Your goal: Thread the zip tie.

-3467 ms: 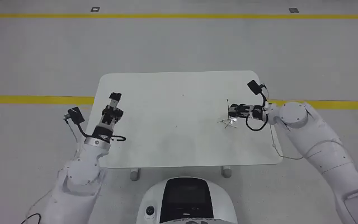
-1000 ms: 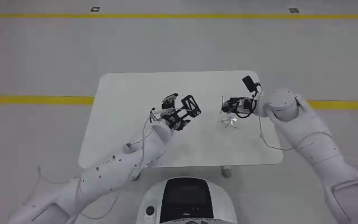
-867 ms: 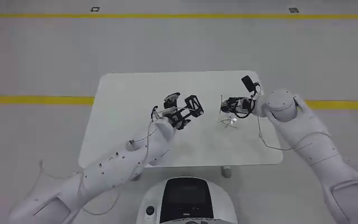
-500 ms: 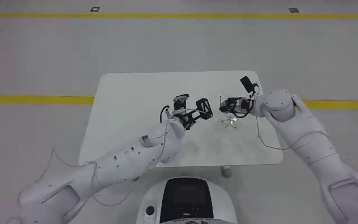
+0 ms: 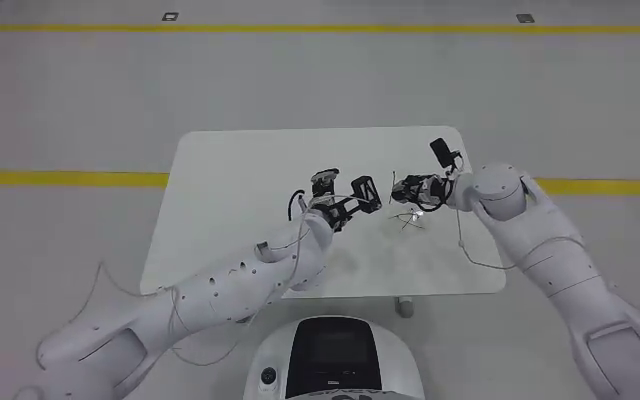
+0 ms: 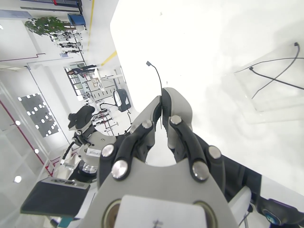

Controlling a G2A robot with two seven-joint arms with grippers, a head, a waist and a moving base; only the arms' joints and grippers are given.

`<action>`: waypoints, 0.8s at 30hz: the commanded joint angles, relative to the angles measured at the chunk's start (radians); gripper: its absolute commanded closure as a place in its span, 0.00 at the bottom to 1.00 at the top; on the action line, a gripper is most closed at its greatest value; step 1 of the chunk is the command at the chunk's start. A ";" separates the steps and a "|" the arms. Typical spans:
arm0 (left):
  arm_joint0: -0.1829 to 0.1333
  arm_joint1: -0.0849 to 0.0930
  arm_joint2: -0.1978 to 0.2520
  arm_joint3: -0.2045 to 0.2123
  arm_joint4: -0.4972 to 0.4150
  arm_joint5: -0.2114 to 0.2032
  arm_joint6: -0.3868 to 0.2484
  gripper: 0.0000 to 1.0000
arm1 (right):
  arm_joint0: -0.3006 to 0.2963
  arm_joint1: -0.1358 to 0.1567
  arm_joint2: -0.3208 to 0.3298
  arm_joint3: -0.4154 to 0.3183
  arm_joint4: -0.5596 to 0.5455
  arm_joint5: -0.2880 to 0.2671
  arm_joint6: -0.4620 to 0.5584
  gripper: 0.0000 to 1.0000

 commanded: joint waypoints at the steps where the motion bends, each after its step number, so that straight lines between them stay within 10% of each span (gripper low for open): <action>1: -0.022 -0.006 0.024 0.016 0.000 0.019 0.037 0.00 | -0.002 -0.003 0.003 0.000 0.012 0.006 -0.002 1.00; 9: -0.182 -0.042 0.199 0.098 0.000 0.030 0.131 0.00 | 0.006 -0.021 0.008 0.060 0.121 0.006 0.021 1.00; 17: -0.180 -0.041 0.199 0.100 0.000 0.028 0.136 0.00 | 0.007 -0.022 0.008 0.062 0.123 0.006 0.022 1.00; 24: -0.139 -0.025 0.179 0.182 0.000 -0.084 0.423 0.00 | -0.011 -0.029 0.016 0.072 0.156 0.006 -0.019 1.00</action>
